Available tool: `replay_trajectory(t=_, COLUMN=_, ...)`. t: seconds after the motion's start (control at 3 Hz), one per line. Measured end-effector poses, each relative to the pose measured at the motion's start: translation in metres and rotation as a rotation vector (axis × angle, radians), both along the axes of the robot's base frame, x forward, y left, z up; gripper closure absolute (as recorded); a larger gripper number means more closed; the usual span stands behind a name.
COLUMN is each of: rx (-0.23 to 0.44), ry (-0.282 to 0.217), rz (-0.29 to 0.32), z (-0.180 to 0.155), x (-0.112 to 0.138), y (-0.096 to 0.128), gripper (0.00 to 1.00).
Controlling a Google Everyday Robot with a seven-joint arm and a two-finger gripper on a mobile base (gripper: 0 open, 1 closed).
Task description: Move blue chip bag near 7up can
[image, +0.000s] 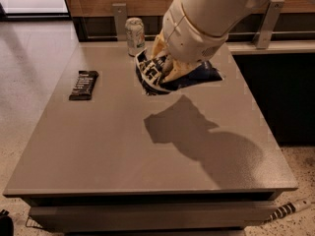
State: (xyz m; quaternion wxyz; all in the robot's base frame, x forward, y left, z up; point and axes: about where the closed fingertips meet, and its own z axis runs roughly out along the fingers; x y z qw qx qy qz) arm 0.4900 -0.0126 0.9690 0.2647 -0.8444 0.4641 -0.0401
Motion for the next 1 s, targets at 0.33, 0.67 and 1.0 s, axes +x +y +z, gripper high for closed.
replay_trajectory(t=0.33, rx=0.015, ry=-0.124, rz=-0.033, z=0.022, x=0.036, y=-0.018, gripper=1.0)
replay_trajectory(t=0.67, rx=0.048, ry=-0.214, rz=-0.061, z=0.035, x=0.073, y=-0.028, gripper=1.0)
replay_trajectory(t=1.0, rx=0.087, ry=-0.261, rz=-0.073, z=0.042, x=0.12, y=-0.034, gripper=1.0)
